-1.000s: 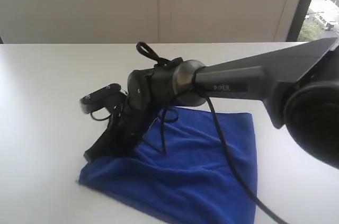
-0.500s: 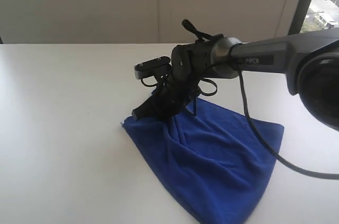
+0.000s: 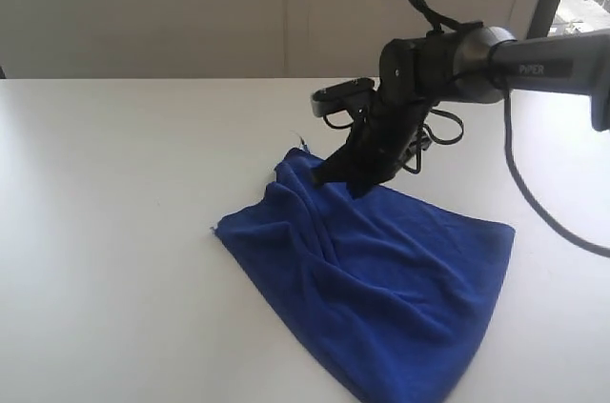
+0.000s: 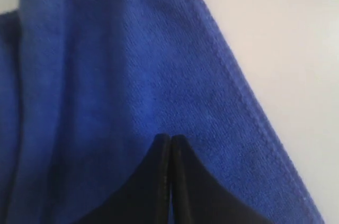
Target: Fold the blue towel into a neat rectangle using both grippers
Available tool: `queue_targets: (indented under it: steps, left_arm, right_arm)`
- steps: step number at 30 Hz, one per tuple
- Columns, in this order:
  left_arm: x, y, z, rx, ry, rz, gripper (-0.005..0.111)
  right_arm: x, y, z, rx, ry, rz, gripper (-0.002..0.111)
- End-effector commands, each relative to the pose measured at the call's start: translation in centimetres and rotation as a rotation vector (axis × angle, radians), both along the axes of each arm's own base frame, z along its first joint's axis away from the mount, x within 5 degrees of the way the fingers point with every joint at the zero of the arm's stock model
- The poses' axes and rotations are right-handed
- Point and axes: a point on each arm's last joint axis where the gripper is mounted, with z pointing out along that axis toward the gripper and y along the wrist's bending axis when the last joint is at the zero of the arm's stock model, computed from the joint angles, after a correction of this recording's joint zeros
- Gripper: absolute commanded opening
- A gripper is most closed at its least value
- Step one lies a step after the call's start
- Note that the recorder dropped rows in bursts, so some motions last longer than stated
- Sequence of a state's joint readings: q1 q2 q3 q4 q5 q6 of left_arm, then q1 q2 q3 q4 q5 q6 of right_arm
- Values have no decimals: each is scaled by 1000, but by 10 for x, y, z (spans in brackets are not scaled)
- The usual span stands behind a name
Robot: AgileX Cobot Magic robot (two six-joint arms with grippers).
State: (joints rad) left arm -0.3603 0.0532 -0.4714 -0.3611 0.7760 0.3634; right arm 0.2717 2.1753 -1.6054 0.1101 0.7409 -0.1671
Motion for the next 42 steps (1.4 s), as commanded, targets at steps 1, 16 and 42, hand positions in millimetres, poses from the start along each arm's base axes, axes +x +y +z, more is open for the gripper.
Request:
queue_targets:
  steps: [1, 16, 42]
  left_arm:
    - [0, 0, -1, -5, -5, -5, 0]
    - [0, 0, -1, -4, -6, -6, 0]
    - [0, 0, -1, 1, -11, -9, 0]
  right_arm:
    - [3, -12, -18, -27, 36, -3, 0]
    - [4, -84, -61, -243, 196, -172, 0]
    - [-59, -21, 23, 33, 128, 254, 0]
